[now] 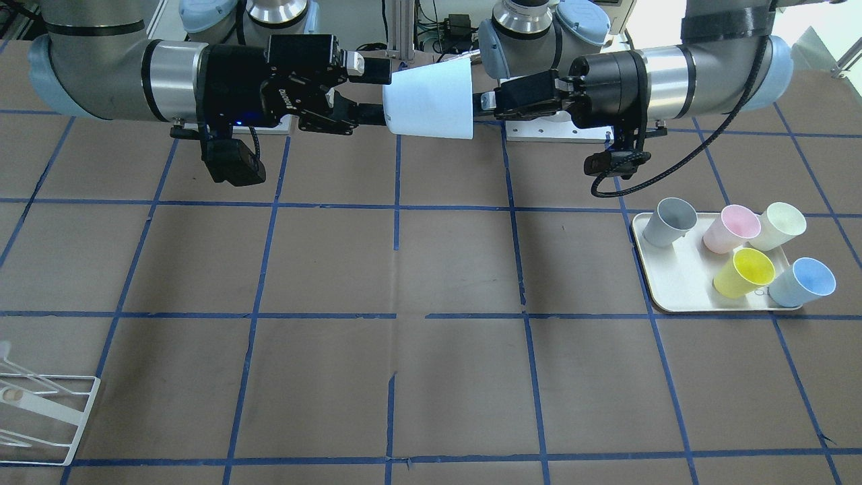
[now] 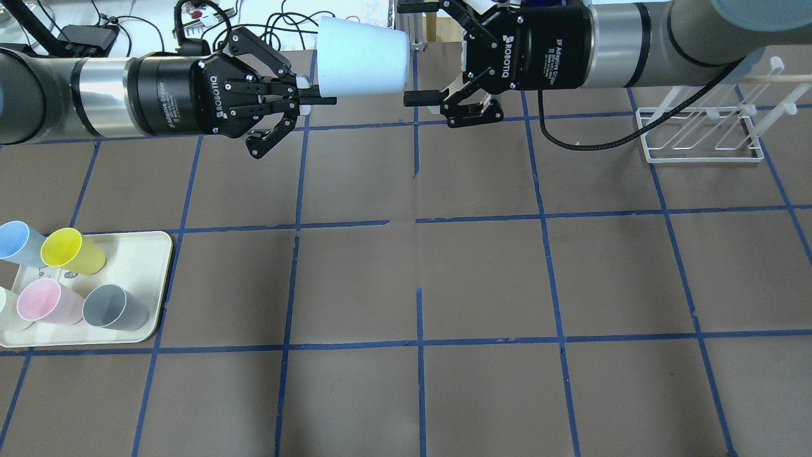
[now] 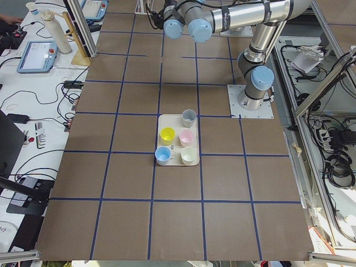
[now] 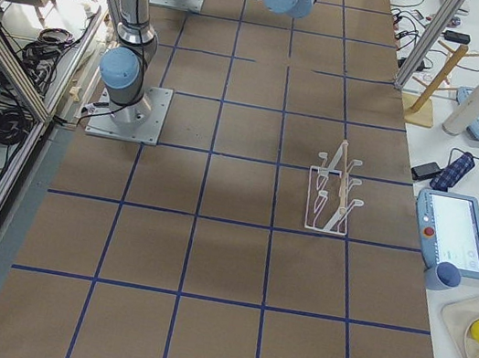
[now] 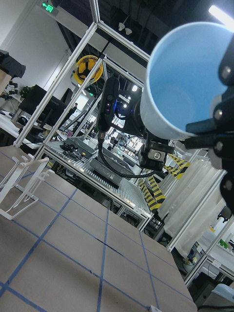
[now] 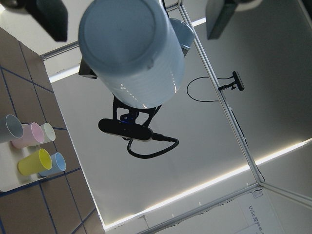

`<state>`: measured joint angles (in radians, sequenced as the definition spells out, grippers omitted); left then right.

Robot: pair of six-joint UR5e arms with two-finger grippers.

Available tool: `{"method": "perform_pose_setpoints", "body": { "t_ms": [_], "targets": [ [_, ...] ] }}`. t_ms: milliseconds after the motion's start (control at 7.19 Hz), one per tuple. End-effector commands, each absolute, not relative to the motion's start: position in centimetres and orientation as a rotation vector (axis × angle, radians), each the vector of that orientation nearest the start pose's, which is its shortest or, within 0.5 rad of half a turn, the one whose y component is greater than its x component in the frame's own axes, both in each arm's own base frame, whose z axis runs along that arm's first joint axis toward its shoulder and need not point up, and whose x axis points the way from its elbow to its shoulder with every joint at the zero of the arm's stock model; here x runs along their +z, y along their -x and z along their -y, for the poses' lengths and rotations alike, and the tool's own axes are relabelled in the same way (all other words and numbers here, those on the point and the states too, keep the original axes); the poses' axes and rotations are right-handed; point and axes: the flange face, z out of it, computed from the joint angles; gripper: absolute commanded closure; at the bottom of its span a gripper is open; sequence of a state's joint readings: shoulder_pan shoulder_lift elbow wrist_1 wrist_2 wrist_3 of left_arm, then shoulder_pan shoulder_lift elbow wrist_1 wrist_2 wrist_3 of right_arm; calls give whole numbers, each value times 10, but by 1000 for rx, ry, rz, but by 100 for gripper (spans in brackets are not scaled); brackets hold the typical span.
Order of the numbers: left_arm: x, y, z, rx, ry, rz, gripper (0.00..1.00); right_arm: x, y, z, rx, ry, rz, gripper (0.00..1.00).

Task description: Transfer IKEA cup to right arm and place on rack

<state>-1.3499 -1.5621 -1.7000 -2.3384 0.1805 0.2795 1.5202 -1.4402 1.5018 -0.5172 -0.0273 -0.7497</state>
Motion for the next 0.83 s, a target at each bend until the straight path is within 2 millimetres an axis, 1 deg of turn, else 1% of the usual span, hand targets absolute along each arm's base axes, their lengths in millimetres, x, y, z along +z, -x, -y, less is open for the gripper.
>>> {"method": "perform_pose_setpoints", "body": {
  "t_ms": [0,139,278,417,557,696],
  "targets": [
    [449,140,470,-411,-598,1561,100,464,-208,503,272,-316,-1556,0],
    [450,145,470,-411,-607,1536,100,464,-208,503,274,-319,-1556,0],
    [450,146,469,-413,-608,1535,100,465,-208,502,272,-319,-1555,0],
    [451,147,468,-414,-605,1537,100,464,-208,503,271,-318,-1555,5],
    [452,146,467,-411,-605,1537,100,466,-208,504,266,-324,-1550,15],
    [452,146,467,-411,-605,1537,100,468,-208,505,260,-327,-1546,17]
  ]
}}
